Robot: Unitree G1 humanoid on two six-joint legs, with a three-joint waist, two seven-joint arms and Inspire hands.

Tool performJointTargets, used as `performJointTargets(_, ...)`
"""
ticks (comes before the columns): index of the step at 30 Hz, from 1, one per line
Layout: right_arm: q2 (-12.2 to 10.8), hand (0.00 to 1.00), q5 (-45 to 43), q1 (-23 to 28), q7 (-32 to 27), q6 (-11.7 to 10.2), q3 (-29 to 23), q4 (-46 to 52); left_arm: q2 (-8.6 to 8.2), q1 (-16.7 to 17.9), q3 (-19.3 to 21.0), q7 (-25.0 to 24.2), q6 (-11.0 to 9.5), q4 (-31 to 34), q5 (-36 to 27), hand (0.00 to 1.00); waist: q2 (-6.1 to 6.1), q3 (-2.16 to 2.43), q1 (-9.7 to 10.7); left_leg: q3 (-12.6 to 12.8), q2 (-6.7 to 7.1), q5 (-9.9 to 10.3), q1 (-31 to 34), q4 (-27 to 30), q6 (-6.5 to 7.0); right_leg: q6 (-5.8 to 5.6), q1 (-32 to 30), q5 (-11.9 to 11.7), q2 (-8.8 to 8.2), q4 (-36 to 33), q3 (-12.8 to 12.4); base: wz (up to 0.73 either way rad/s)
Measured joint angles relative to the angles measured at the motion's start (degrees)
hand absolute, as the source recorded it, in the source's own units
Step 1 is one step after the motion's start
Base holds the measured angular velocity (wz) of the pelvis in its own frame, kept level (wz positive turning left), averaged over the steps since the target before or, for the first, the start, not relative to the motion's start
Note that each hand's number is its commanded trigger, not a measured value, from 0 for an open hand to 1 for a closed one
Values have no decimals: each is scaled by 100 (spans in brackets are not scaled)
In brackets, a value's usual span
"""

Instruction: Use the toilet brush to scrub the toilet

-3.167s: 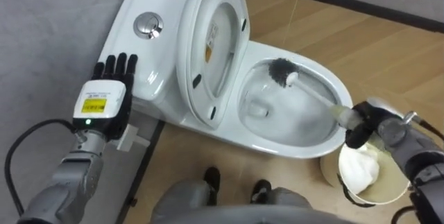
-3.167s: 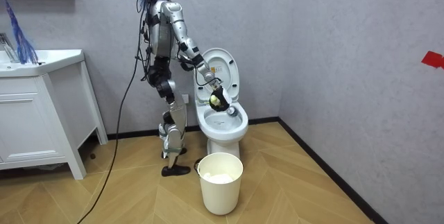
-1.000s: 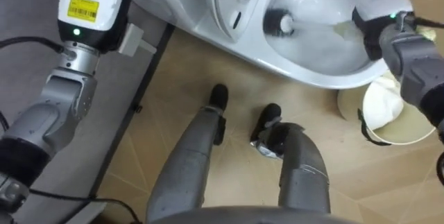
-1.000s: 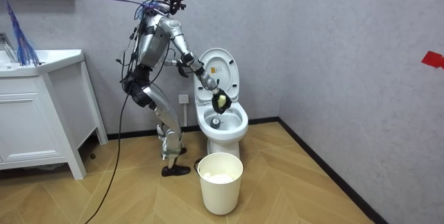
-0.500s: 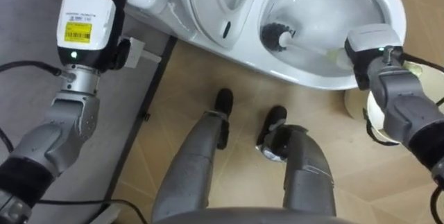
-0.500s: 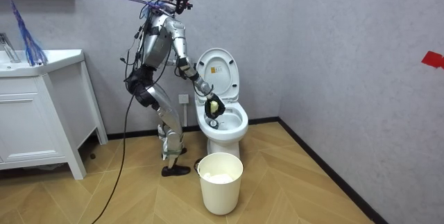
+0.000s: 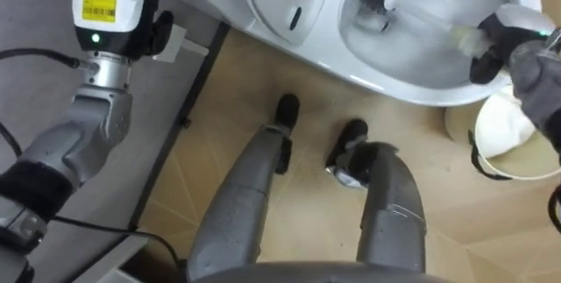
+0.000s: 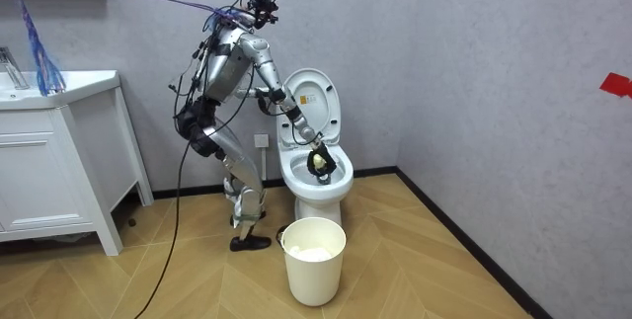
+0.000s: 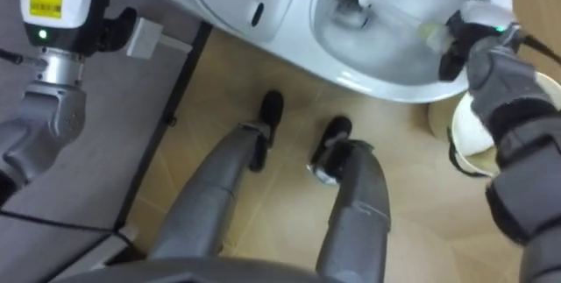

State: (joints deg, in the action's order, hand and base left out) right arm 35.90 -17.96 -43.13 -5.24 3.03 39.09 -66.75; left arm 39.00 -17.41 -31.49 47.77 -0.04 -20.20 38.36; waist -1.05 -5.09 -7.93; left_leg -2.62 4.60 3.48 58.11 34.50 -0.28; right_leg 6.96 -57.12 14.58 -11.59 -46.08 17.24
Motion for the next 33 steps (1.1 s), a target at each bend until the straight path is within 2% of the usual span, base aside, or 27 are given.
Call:
performJointTargets(2, 35, 100, -61, -29, -18, -35, -3, 2, 0, -11, 20, -25, 13, 4, 35, 0, -15, 4, 25, 5, 0, 16, 14, 25, 3, -8, 1, -3, -8, -17, -1, 0)
performJointTargets(6, 38, 100, -712, -34, -76, -44, -41, 136, -22, -9, 154, -284, 74, 30, 326, 0, -25, 10, 39, 60, 14, 48, 11, 139, 48, -73, 5, -4, -32, -92, -54, -7)
performJointTargets(8, 0, 100, -1019, 21, -90, 6, -36, 270, -41, -14, 158, -392, 112, 29, 387, 0, -17, 15, 8, 69, 5, 58, -28, 186, 65, -98, 66, -26, -19, -73, -53, -11)
performJointTargets(9, -11, 100, -1305, 138, -93, 70, -23, 477, -105, -34, 150, -478, 136, 22, 393, 0, -2, 23, -18, 63, -3, 68, -73, 228, 78, -108, 137, -33, -20, -47, -14, -4)
performJointTargets(10, -25, 100, -1507, 290, -103, 95, 81, 660, -209, -77, 114, -557, 139, -29, 393, 0, 80, 40, -53, 8, -12, 78, -119, 228, 87, -125, 247, -41, -1, 13, 50, 0)
performJointTargets(11, -46, 100, -1629, 387, -102, 133, 130, 771, -235, -88, 89, -606, 137, -28, 394, 0, 108, 46, -71, -15, -24, 82, -143, 233, 89, -143, 296, -52, 27, 57, 62, 5)
performJointTargets(12, -124, 100, -1853, 582, -83, 250, 204, 981, -244, -90, 23, -683, 135, -26, 415, 0, 175, 70, -103, -74, -30, 90, -173, 220, 87, -192, 369, -64, 88, 141, 61, 0)
performJointTargets(14, -260, 100, -2122, 858, 36, 545, 300, 1183, -290, -110, -74, -760, 130, -21, 409, 0, 330, 110, -205, -82, -81, 111, -195, 222, 115, -206, 450, -93, 174, 266, 71, -8)
performJointTargets(16, -242, 100, -2141, 1269, 61, 924, 268, 1550, -416, -80, -168, -849, 137, -38, 394, 0, 607, 193, -276, -69, -98, 136, -261, 224, 158, -248, 547, -151, 198, 362, 96, -15)
performJointTargets(17, -239, 100, -2174, 1327, 89, 995, 241, 1655, -418, -57, -182, -875, 135, -42, 394, 0, 668, 205, -274, -56, -97, 146, -282, 223, 172, -257, 566, -167, 210, 387, 69, -29)
performJointTargets(18, -247, 100, -2231, 1449, 165, 1154, 229, 1921, -419, -16, -190, -944, 123, -41, 389, 0, 757, 256, -265, -23, -152, 151, -292, 185, 179, -277, 576, -236, 296, 511, -3, -42)
performJointTargets(19, -285, 100, -2232, 1562, 266, 1317, 230, 2257, -419, 44, -140, -977, 123, -7, 383, 0, 773, 267, -272, 71, -229, 151, -319, 133, 179, -248, 597, -313, 356, 631, -21, -46)
performJointTargets(21, -364, 100, -2240, 1685, 408, 1534, 229, 2660, -426, 223, -52, -992, 119, 79, 342, 0, 770, 267, -213, 107, -308, 155, -362, 61, 167, -223, 638, -378, 366, 769, 19, -35)
performJointTargets(23, -363, 100, -2236, 1827, 576, 1692, 166, 3060, -432, 332, 31, -964, 113, 133, 285, 0, 772, 268, -112, 112, -322, 157, -371, 32, 135, -234, 636, -392, 382, 781, 17, -7)
performJointTargets(25, -365, 100, -2270, 1978, 780, 1876, 126, 3545, -431, 399, 103, -833, 112, 140, 279, 0, 772, 268, -83, 106, -400, 191, -340, 45, 75, -195, 634, -389, 483, 843, 17, -5)
performJointTargets(30, -321, 100, -2609, 2183, 1118, 2116, 107, 4270, -399, 642, 254, -573, 104, 237, 228, 0, 763, 273, -17, 83, -505, 267, -277, 113, -23, -19, 588, -372, 582, 838, 43, -7)
performJointTargets(33, -261, 100, -2902, 2326, 1270, 2165, 0, 4525, -399, 651, 249, -503, 104, 217, 236, 0, 762, 274, -12, 55, -520, 298, -268, 125, -74, 25, 584, -345, 591, 810, 65, 3)
